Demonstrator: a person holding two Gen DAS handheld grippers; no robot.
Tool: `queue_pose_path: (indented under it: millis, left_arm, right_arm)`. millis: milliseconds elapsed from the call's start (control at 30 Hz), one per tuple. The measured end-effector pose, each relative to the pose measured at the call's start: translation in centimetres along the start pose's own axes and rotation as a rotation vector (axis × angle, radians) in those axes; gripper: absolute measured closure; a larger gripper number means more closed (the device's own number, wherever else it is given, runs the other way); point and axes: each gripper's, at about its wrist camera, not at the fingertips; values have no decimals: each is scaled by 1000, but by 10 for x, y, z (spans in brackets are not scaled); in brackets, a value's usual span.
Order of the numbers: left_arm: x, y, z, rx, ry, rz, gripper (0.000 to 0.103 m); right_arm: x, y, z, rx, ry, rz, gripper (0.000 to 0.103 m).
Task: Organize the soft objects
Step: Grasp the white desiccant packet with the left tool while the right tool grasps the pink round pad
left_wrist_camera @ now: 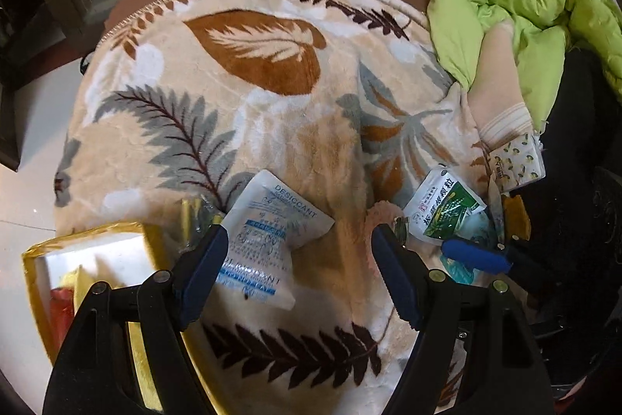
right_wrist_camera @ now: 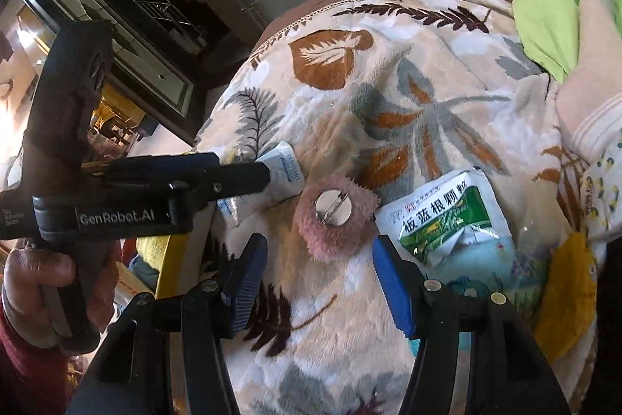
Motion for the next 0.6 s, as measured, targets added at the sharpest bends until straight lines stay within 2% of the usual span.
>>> queue_pose_path:
  millis: [300, 400, 467, 533, 567, 600]
  left_arm:
    - [7, 32, -6, -36, 6, -74, 27]
    - [6, 38, -7, -36, 5, -97, 27]
    - [5, 43, -8, -19, -3, -111, 27]
    - [6, 45, -7, -39, 7, -114, 47]
    - [6, 46, -6, -45, 15, -118, 61]
    - [6, 47, -6, -43, 15, -118, 62]
  right_arm:
    - [-16, 29, -4, 75, -40, 5, 43]
    - [-22, 45, -8, 99, -91, -23, 46]
    - [-23, 53, -9, 128, -107, -41, 67]
    - [-23, 50, -6, 123, -102, -34, 74]
    - [-22, 47, -4, 115, -100, -34, 75]
    - [-21, 45, -3, 109, -101, -35, 76]
Point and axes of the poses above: each gripper's, at about its wrist camera, not at the fingertips, and y roughly the way its jaws point, z to its right, x to its underside, and after that the axes turned 6 degrees about -z, right-handed
